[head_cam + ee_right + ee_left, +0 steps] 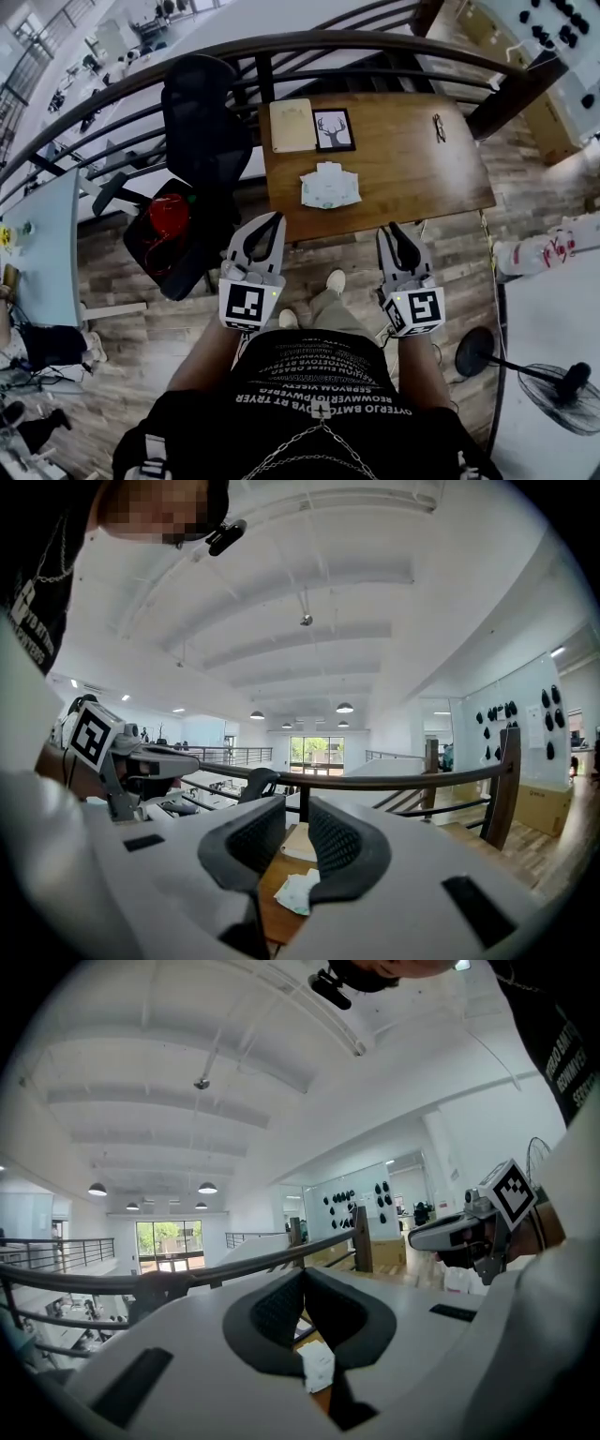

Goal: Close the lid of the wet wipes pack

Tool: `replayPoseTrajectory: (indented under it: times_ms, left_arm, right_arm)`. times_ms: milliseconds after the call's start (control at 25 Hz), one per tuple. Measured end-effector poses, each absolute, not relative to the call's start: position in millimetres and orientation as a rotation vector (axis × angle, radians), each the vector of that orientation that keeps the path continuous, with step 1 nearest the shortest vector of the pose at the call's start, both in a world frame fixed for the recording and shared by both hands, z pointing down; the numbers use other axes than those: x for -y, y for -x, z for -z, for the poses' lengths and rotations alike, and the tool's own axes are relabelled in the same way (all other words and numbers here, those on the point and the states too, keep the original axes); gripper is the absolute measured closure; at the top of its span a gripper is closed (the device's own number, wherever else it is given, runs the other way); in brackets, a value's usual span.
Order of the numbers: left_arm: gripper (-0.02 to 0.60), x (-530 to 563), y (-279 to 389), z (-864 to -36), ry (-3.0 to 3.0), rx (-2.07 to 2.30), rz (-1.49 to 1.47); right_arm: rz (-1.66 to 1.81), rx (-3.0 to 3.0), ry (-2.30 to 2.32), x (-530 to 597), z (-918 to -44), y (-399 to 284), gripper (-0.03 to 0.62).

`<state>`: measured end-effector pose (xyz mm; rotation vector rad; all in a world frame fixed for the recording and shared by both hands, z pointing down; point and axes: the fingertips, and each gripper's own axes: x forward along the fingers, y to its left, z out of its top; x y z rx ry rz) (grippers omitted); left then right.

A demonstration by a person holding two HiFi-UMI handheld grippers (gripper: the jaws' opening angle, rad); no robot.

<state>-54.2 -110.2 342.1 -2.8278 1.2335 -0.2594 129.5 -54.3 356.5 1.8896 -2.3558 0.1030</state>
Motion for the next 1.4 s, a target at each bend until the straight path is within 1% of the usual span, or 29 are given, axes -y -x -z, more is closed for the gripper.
replayPoseTrajectory:
  times_ms: [520, 760, 1040, 1400]
  left_arm:
    - [0.554, 160, 31, -368, 2.834, -1.311, 0.34]
    - [0.554, 180, 13, -365, 2.825, -1.344, 0.325]
    - [0.554, 200, -17, -364, 2.808, -1.375, 0.318]
    - [0.554, 225, -26, -357, 2.722, -1.516, 0.334]
  right_arm:
    - [-0.176, 2.398, -1.821, 116, -376, -153, 0.51]
    - [-0.174, 2.426, -1.76, 137, -376, -163, 0.51]
    - [-0.157, 2.462, -1.71, 165, -374, -189, 0.51]
    - [-0.151, 2.558, -1.599, 209, -370, -205, 0.511]
